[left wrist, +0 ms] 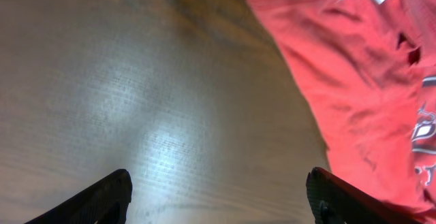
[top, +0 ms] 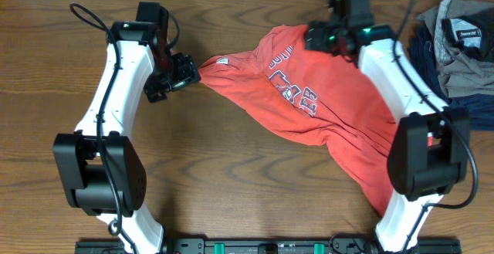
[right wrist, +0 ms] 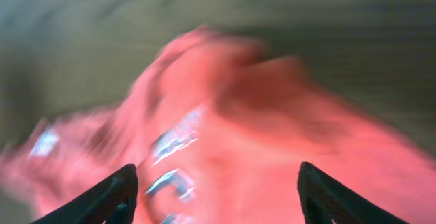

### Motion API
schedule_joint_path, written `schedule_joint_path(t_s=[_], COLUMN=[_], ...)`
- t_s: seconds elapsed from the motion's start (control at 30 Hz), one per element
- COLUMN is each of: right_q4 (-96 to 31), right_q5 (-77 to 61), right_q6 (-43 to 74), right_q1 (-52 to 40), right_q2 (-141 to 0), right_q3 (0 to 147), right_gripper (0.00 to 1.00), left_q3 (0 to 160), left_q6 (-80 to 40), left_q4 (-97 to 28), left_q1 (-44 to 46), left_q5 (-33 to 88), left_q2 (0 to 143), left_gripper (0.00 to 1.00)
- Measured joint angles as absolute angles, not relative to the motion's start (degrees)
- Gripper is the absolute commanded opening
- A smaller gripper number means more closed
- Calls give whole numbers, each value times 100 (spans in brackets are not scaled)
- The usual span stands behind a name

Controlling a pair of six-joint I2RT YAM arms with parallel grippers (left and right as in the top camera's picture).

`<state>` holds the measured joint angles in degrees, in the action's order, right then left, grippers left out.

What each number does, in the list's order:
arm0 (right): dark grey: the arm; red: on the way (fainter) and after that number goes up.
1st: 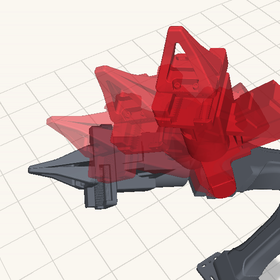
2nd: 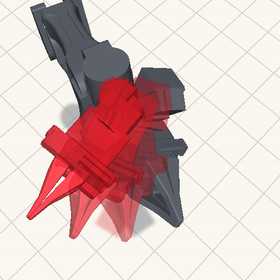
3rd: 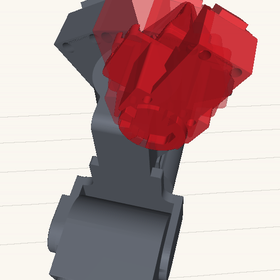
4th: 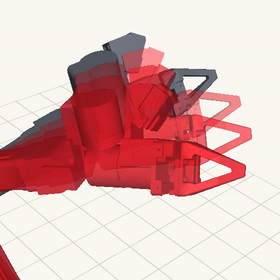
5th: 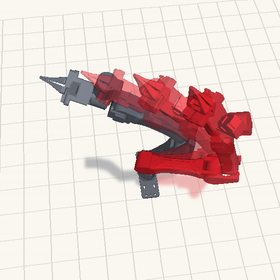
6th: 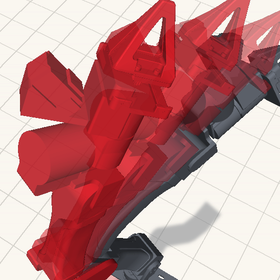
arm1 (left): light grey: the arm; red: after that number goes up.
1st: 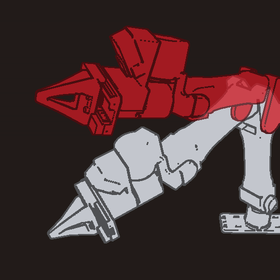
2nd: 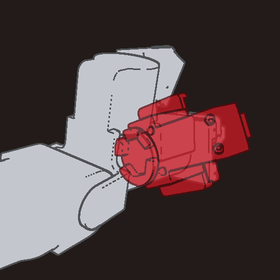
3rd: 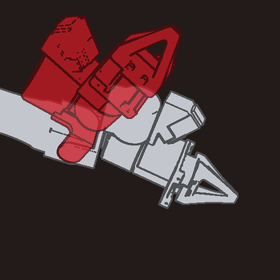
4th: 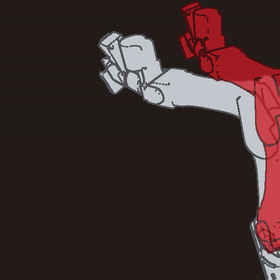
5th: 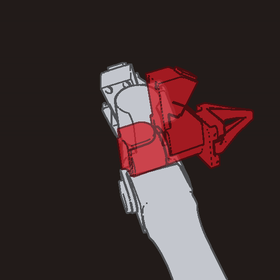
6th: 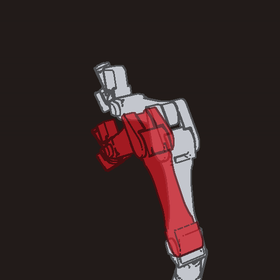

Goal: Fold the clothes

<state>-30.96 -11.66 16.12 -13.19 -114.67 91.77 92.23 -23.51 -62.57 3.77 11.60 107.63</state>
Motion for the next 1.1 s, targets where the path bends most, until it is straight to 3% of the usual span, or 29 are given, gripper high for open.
schedule_joint_path(t_s=[0.27, 0.53, 0.6, 0.63, 0.7, 0.8, 1.1], right_q4=[-2888, -2080, -1715, -1573, -1378, -1247, -910], right_q5=[-1234, -1031, -974, -965, -945, -858, -156], right_q6=[908, 821, 777, 755, 735, 751, 856], right_q1=[-2639, -2788, -2783, -2783, -2783, -2783, -2781], right_q2=[-11684, -12794, -12980, -12984, -12995, -13008, -12884], right_q3=[9177, 9174, 9168, 9168, 9168, 9168, 9177], right_gripper=[85, 84, 73, 63, 32, 1, 1], left_q3=[9223, 9223, 9223, 9223, 9223, 9223, 9223], left_q6=[-2351, -2351, -2351, -2351, -2351, -2351, -2351], left_q4=[-6084, -6104, -6104, -6106, -6106, -6106, -6099], left_q1=[377, 377, 377, 377, 377, 377, 377], left_q5=[1162, 1162, 1162, 1160, 1162, 1162, 1162], left_q2=[10763, 10763, 10763, 10763, 10763, 10763, 10763], left_gripper=[84, 84, 84, 84, 84, 84, 84])
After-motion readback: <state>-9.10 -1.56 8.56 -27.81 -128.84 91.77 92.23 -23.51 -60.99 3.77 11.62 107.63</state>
